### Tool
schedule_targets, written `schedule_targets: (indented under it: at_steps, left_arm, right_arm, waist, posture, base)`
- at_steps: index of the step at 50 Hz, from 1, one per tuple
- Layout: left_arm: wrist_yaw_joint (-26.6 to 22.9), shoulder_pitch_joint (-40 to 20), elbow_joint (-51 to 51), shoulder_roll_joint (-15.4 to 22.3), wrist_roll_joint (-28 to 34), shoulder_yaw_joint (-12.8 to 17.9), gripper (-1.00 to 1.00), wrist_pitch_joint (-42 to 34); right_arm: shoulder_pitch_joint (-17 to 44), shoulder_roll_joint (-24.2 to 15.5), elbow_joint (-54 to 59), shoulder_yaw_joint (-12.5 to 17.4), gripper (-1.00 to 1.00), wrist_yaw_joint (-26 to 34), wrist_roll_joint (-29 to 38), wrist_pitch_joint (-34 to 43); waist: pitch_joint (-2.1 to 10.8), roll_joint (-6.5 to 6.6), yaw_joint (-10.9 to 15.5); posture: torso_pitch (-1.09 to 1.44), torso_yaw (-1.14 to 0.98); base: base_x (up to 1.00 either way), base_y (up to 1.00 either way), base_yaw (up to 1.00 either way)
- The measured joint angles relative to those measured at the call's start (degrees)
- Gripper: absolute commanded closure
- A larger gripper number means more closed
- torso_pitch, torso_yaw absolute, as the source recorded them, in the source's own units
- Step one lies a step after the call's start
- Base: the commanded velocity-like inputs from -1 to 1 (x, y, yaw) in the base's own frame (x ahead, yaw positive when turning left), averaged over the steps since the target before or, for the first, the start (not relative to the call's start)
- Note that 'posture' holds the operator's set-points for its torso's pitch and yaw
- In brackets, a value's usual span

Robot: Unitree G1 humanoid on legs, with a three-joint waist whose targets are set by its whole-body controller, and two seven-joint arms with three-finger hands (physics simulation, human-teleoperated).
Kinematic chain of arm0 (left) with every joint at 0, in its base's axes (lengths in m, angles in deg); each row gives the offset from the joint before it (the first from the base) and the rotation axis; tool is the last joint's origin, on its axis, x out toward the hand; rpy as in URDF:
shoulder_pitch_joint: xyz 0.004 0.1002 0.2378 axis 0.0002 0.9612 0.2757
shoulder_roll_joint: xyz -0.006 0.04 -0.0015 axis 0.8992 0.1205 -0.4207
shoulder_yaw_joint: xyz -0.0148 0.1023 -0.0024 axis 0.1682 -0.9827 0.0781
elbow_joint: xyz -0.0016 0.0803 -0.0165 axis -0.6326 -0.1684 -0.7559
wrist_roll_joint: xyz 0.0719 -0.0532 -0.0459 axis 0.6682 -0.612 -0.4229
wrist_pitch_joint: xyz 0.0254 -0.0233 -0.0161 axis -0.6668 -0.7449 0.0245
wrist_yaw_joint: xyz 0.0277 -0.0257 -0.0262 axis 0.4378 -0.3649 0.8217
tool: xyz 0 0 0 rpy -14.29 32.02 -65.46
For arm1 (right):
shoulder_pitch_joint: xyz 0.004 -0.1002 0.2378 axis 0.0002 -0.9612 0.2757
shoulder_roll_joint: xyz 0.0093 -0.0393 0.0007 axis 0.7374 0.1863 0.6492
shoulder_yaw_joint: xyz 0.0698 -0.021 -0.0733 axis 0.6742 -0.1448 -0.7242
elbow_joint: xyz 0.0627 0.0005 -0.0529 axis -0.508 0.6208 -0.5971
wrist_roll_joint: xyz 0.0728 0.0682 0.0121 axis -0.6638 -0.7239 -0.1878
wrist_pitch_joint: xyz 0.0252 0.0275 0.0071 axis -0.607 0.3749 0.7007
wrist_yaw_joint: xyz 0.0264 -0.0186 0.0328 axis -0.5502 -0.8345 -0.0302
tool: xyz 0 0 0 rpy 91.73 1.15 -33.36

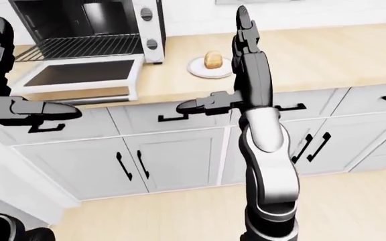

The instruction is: Place the bread on the rack of the toaster oven.

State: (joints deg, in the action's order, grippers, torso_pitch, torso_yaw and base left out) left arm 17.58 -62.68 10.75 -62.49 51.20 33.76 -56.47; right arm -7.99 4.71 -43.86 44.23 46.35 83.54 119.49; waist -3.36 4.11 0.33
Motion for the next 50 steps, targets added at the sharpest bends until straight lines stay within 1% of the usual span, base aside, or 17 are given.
schedule_targets:
  at_steps: [2, 8, 12, 16, 19, 21, 24, 27, 31, 33, 34, 35, 38, 40, 42, 44, 50]
  left_arm:
    - [0.68, -0.37, 0.42, 0.27, -0.64, -0.05, -1.00, -0.07]
    - [2.14, -1.18, 1.85, 1.12, -2.61, -0.34, -1.00, -0.37]
    - [2.33, -0.36, 1.08, 0.47, -3.68, -2.33, -1.00, -0.57]
    - [2.57, -0.73, 0.93, 0.89, -3.67, -2.26, -1.00, -0.02]
    - [2.83, -1.00, 1.35, 0.88, -3.14, -2.30, -1.00, 1.10]
    - [2.73, -0.72, 1.29, 0.88, -3.04, -2.20, -1.00, 1.27]
    - [2.68, 0.66, 0.53, 0.82, -2.83, -1.24, -1.00, 0.03]
    - [2.69, 0.89, 1.01, 0.94, -2.74, -0.53, -1.00, -0.99]
    - [2.46, 1.01, 3.27, 1.12, -3.22, -0.11, -1.00, 0.04]
    - [2.37, 1.16, 3.57, 1.26, -3.41, 0.14, -1.00, 0.47]
    - [2.34, 1.17, 3.56, 1.01, -3.53, 0.15, -1.00, 0.55]
    - [2.30, 1.63, 3.57, 0.72, -3.69, -0.12, -1.00, 0.49]
    - [1.92, 2.23, 2.96, 0.73, -4.48, -0.96, -1.00, -0.31]
    - [2.02, 1.72, 2.98, 1.10, -4.51, -0.69, -1.00, -0.32]
    - [2.35, 1.43, 3.46, 1.27, -4.18, -0.18, -1.00, 0.29]
    - [2.58, 1.39, 3.36, 1.28, -3.91, -0.23, -1.00, 0.67]
    - [2.83, 1.77, 1.90, 1.26, -3.44, -0.31, -1.00, -0.21]
  right_arm:
    - [0.09, -0.07, 0.08, -0.17, -1.00, -0.05, 0.09, -0.07]
    - [0.71, -0.37, -1.99, 0.36, -1.00, 0.03, 0.37, -0.70]
    - [-1.22, -0.42, -0.85, 1.31, -1.00, 0.03, 0.96, -0.37]
    - [-0.62, -0.41, -0.95, 1.41, -1.00, -0.04, 1.11, -0.11]
    - [-0.26, -0.35, -1.85, 1.46, -1.00, -0.10, 0.82, -1.20]
    - [0.00, -0.58, -1.71, 1.17, -1.00, -0.13, 0.88, -1.38]
    - [-0.94, 0.08, -0.74, -0.21, -1.00, 0.28, 0.79, -0.54]
    - [-1.27, 0.03, -0.79, -0.46, -1.00, 0.79, 0.51, 0.39]
    - [-1.49, -0.03, -2.94, 0.64, -1.00, 0.45, 1.12, -0.81]
    - [-1.56, 0.12, -3.15, 0.67, -1.00, 0.28, 1.33, -1.82]
    - [-1.60, -0.03, -3.05, 0.75, -1.00, 0.24, 1.36, -2.19]
    - [-1.96, -0.03, -2.72, 0.93, -1.00, 0.19, 1.41, -2.46]
    - [-3.16, 0.32, -0.67, 1.26, -1.00, -0.10, 1.64, -2.23]
    - [-2.86, 0.57, -0.74, 1.23, -1.00, -0.09, 1.39, -1.88]
    - [-2.62, 0.62, -1.83, 0.80, -1.00, 0.08, 0.97, -2.62]
    - [-2.35, 0.55, -2.11, 0.39, -1.00, 0.26, 0.78, -3.46]
    - [-2.41, 0.82, -0.35, -0.64, -1.00, 0.81, 0.75, -2.83]
  waist:
    - [0.40, -0.95, 0.09]
    - [0.40, -6.08, 1.12]
    - [-0.16, -6.56, -0.36]
    - [0.66, -5.23, -0.57]
    - [0.65, -2.65, -1.07]
    - [0.79, -0.13, -0.85]
    - [-0.10, -1.05, 0.37]
    - [0.90, -1.44, 0.39]
    - [1.09, -3.97, 0.31]
    - [1.16, -5.93, 0.35]
    - [1.31, -6.12, -0.07]
    - [0.92, -5.42, -0.55]
    - [0.93, -5.69, -0.95]
    - [0.78, -5.03, -0.78]
    - [0.09, -4.01, -1.12]
    - [0.16, -1.98, -1.51]
    - [0.15, -4.38, -0.48]
  posture:
    - [0.00, 0.00]
    - [0.00, 0.00]
    - [0.00, 0.00]
    - [0.00, 0.00]
    - [0.00, 0.00]
    - [0.00, 0.00]
    - [0.00, 0.00]
    - [0.00, 0.00]
    - [0.00, 0.00]
    - [0.00, 0.00]
    - [0.00, 0.00]
    - [0.00, 0.00]
    - [0.00, 0.00]
    - [0.00, 0.00]
    - [0.00, 0.00]
    - [0.00, 0.00]
    - [0.00, 0.00]
  base:
    - [0.34, 0.09, 0.00]
    - [0.34, 0.11, 0.00]
    - [0.34, 0.14, 0.00]
    - [0.29, 0.11, 0.00]
    - [0.12, 0.00, 0.00]
    - [0.11, 0.05, 0.00]
    - [0.10, 0.11, 0.00]
    - [0.11, 0.11, 0.00]
    - [0.12, 0.11, 0.00]
    - [0.12, 0.11, 0.00]
    - [0.12, 0.11, 0.00]
    - [0.12, 0.12, 0.00]
    - [0.11, 0.06, 0.00]
    - [0.00, 0.00, 0.00]
    - [0.00, 0.00, 0.00]
    - [0.00, 0.00, 0.00]
    - [0.00, 0.00, 0.00]
